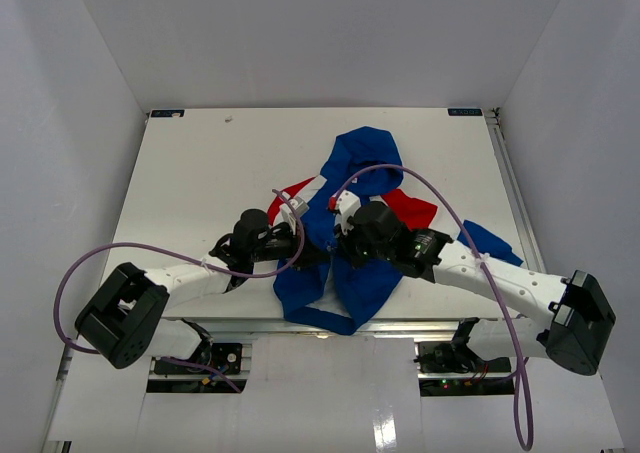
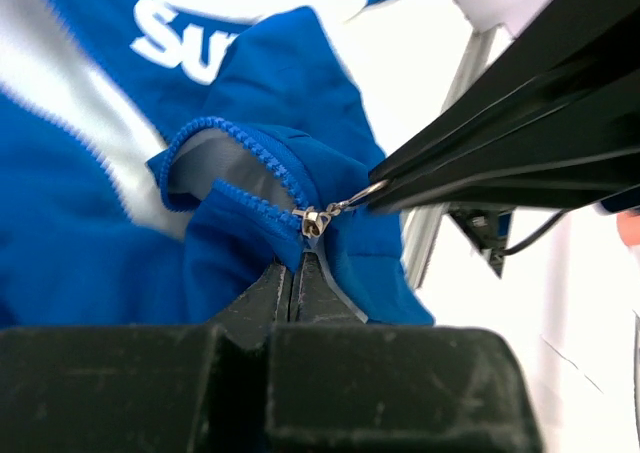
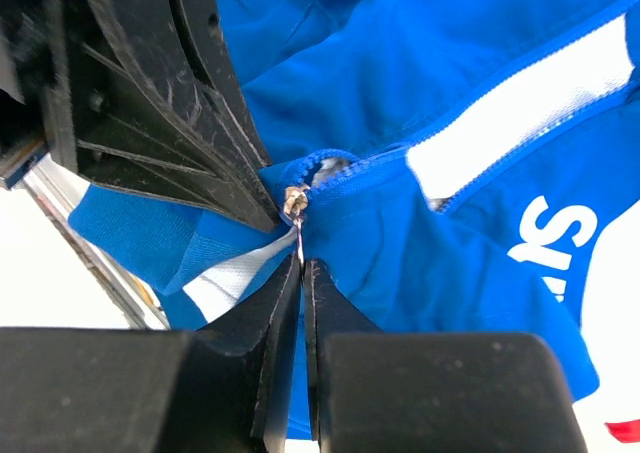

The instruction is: Zip up the jacket

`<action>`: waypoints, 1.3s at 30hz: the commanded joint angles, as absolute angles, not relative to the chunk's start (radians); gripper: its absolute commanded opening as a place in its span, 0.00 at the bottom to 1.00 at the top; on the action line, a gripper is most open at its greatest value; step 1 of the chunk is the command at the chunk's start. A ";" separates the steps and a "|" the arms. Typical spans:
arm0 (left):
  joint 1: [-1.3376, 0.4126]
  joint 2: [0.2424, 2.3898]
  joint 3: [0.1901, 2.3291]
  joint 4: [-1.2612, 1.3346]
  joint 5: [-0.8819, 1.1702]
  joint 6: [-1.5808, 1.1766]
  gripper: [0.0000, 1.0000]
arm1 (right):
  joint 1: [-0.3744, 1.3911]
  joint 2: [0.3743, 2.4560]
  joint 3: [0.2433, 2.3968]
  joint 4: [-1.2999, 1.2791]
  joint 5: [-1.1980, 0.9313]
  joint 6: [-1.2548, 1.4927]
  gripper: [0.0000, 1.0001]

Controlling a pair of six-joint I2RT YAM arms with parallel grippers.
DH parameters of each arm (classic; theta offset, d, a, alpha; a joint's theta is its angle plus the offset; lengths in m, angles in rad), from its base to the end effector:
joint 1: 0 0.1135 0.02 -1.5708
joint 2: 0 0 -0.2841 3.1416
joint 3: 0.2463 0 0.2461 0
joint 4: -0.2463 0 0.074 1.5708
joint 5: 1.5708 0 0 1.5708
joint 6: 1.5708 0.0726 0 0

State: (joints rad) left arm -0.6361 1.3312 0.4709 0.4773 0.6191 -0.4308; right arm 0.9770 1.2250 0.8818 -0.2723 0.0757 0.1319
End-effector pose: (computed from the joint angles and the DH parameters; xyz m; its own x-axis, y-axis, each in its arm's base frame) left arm 0.1980 -0.1986 0.1979 -0.6560 0.0617 -0.7522 0.7075 0.3974 -0.5844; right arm 0.1658 0.2358 0.2725 -0.4244 -0.3943 -0.8151 -0.7425 0.6667 0.0641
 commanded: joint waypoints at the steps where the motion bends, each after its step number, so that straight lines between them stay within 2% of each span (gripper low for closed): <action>1: -0.626 1.316 0.451 0.382 0.588 -0.403 0.00 | 0.959 1.245 0.951 -0.282 0.089 0.083 0.08; 11: -0.626 1.308 0.446 0.383 0.610 -0.399 0.00 | 0.959 1.281 0.959 -0.244 0.135 0.042 0.08; 21: -0.626 1.319 0.437 0.428 0.680 -0.422 0.00 | 0.957 1.194 0.825 0.037 0.129 -0.131 0.08; 27: -0.627 1.317 0.430 0.428 0.693 -0.424 0.00 | 0.957 1.209 0.819 0.106 0.110 -0.184 0.08; 39: -0.650 1.330 0.426 0.442 0.727 -0.431 0.00 | 0.936 1.285 0.867 0.165 0.237 -0.286 0.08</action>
